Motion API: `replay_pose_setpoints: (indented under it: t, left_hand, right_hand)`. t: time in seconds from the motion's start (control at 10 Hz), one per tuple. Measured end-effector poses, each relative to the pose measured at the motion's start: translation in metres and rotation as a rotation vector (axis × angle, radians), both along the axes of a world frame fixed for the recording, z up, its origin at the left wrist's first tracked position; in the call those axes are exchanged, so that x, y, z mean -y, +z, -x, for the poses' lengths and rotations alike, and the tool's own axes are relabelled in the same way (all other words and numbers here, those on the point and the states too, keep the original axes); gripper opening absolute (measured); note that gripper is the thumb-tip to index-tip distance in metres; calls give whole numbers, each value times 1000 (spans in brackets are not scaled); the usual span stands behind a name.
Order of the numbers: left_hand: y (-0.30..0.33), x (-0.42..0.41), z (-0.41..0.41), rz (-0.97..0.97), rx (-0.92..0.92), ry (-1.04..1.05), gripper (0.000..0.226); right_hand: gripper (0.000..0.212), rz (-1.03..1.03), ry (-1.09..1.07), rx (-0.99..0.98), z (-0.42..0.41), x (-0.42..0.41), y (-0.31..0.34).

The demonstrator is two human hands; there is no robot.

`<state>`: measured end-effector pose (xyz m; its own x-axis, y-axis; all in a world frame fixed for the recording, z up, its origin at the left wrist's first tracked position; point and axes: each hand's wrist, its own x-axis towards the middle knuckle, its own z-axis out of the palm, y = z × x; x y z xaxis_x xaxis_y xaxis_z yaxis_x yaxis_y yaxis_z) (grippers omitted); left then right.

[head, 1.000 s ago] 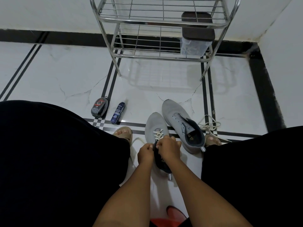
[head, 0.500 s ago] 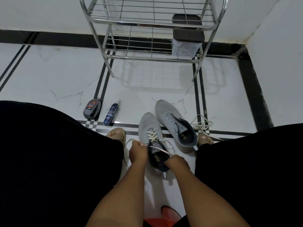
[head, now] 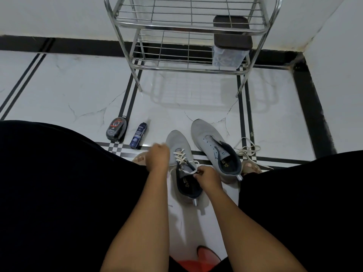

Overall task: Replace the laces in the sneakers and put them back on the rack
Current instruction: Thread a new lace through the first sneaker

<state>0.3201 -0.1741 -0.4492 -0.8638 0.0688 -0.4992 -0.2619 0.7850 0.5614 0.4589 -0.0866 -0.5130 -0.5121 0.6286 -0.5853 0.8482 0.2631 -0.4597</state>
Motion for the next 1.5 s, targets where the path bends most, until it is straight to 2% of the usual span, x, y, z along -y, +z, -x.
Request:
replay_pose_setpoints:
  t: [0.1,0.3,0.4,0.5,0.6,0.7,0.8,0.9,1.0,1.1,1.2,1.3,1.5]
  left_hand:
    - [-29,11,-31,123,197,-164,33]
    - [-65,19,-49,3,371,15,36]
    - [-70,13,-41,21,413,55,57]
    - [-70,8,-37,1,385,-11,43]
    - [-72,10,-43,-138,339,99,18]
    - [-62,20,-43,-399,265,641,30]
    - [-61,32,-21,-491,183,1021,43]
    - [-60,22,-11,-410,175,928,38]
    - [-57,13,-28,-135,111,419,42]
    - [-63,16,-39,58,192,12,37]
    - [-73,18,-41,188,230,-107,34]
    - [-70,18,-41,156,265,-58,30]
    - [-70,18,-42,-40,404,179,36]
  right_hand:
    - [9,-53,49,-40,3,-1,1]
    - [18,-102,30,-2,6,-4,0]
    - [16,-89,22,3,7,-6,-1]
    - [17,-70,-8,-7,7,-6,-1]
    - [16,-59,-46,-13,6,-6,-2]
    - [17,-71,-86,-2,3,-8,-3]
    - [19,-71,-94,21,4,-6,-1]
    - [19,-73,-67,29,8,-5,2]
    - [22,-60,12,-18,12,-2,4]
    - [28,-84,157,-70,17,3,3]
    - [23,-164,180,-46,20,3,3]
    - [23,-208,150,-10,19,0,3]
    - [24,-146,94,-13,14,5,3]
